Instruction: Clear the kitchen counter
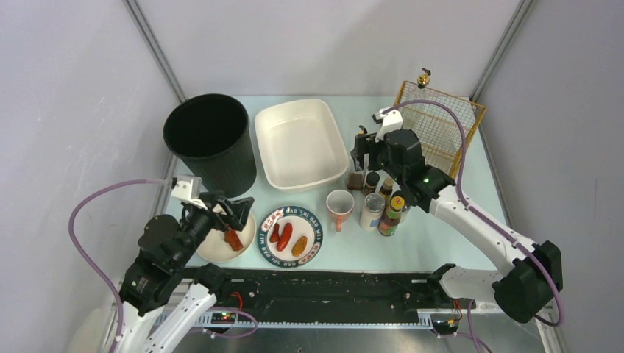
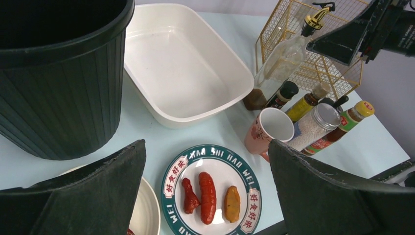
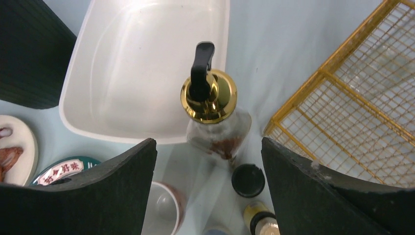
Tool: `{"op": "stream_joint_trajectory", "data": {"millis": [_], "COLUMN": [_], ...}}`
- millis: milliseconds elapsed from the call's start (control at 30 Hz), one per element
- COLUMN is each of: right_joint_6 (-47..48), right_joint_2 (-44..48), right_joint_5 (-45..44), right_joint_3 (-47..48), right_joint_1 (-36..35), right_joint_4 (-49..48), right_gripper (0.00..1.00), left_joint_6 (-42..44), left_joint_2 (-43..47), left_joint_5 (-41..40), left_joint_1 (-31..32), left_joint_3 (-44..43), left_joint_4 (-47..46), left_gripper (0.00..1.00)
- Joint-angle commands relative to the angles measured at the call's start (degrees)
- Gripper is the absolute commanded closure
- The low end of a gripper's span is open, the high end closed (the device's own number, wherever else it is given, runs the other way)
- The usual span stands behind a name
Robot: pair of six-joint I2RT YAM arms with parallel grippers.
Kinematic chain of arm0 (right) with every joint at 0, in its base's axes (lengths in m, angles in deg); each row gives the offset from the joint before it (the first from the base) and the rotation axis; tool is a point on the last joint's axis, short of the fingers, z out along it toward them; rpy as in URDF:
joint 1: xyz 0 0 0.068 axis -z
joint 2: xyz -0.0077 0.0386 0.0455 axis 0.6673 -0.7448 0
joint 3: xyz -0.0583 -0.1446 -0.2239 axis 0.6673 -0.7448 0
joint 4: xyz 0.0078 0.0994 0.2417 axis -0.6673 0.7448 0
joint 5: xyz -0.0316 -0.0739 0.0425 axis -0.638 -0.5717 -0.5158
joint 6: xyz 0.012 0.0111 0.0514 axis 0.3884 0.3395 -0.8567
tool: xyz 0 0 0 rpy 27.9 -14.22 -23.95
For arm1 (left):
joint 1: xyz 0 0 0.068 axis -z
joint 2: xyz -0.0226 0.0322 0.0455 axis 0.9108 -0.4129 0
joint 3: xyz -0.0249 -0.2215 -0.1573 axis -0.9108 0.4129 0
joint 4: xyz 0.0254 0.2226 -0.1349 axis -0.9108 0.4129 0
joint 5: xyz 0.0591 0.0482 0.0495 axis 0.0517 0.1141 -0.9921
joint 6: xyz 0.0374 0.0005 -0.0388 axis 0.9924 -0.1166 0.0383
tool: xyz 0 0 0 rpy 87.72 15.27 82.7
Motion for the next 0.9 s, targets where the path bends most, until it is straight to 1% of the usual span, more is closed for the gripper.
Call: {"op": "stream_joint_trajectory", "data": {"millis": [0,100,167,300,500,567,700,767,800,833,867], "right_joint_6": [2.01,3.03,3.40,3.95,4.12,4.11,4.50,4.76,4.87,4.94,5.11], "right_joint_2": [-1.29,-2.46,-3.14,-4.44,-5.72,-6.15,-6.94,-7.33,-7.45,-7.47,-7.40], "right_joint_5": [-2.12,-1.89,-1.98,-2.85,-4.00,-4.13,-4.23,-4.58,-4.63,-4.62,-4.61], "right_joint_3": [-0.63,-1.15,-1.49,-1.88,-2.46,-2.51,-2.52,-2.48,-2.51,-2.46,-2.45], "right_joint_1": [-0.06,-0.14,-0.27,-0.20,-0.32,-0.41,-0.67,-0.73,-0.72,-0.72,-0.72], "right_joint_4": [-9.27,-12.87,-13.99,-15.21,-16.77,-17.11,-17.87,-18.13,-18.26,-18.49,-18.61], "right_gripper": [0.18,0.20,0.22,0.25,0.29,0.32,0.43,0.52,0.55,0.61,0.65], "left_joint_6": [0.82,0.25,-0.07,0.02,0.87,1.08,1.44,1.57,1.62,1.69,1.68], "left_joint_2": [4.04,7.49,11.45,15.94,18.49,18.43,17.80,17.65,17.64,17.63,17.63], "left_joint_5": [-0.59,-1.03,-1.02,-0.10,1.15,1.11,1.31,1.47,1.50,1.46,1.34], "left_joint_1": [-0.02,0.04,0.01,-0.06,0.00,0.05,0.01,0.01,0.01,0.01,0.01], "left_joint_3": [2.71,5.36,7.09,8.50,9.48,9.53,9.54,9.56,9.60,9.64,9.68], "left_joint_4": [-2.07,-2.08,-2.31,-3.19,-3.72,-3.77,-3.72,-3.75,-3.77,-3.72,-3.71], "left_gripper": [0.02,0.02,0.02,0.02,0.02,0.02,0.02,0.02,0.02,0.02,0.02]}}
